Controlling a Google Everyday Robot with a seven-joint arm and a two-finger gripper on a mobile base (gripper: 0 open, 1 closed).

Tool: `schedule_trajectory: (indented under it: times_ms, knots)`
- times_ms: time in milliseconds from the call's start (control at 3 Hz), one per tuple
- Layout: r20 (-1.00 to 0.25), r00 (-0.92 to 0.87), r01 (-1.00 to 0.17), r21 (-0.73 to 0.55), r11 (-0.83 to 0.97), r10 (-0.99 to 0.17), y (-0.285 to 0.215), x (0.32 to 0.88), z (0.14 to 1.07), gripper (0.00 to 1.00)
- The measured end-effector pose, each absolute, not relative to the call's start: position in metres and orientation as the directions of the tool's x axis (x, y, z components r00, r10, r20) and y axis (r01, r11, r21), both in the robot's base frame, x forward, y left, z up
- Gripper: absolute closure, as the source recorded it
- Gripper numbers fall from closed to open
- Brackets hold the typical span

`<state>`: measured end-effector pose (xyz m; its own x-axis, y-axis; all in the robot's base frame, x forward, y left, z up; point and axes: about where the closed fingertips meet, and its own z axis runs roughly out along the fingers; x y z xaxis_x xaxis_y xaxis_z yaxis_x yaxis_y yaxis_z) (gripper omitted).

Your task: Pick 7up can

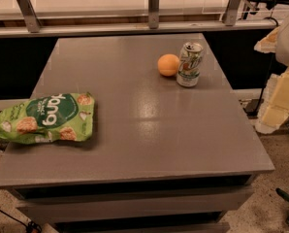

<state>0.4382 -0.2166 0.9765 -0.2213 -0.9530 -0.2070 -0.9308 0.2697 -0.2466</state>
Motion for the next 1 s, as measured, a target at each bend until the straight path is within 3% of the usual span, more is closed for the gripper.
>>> schedule_trajectory:
  times_ms: [1000]
  knots:
    - [-0.28,-0.209,-0.928,-0.247,0.28,-0.937,-0.212,0.459,0.962,0.0]
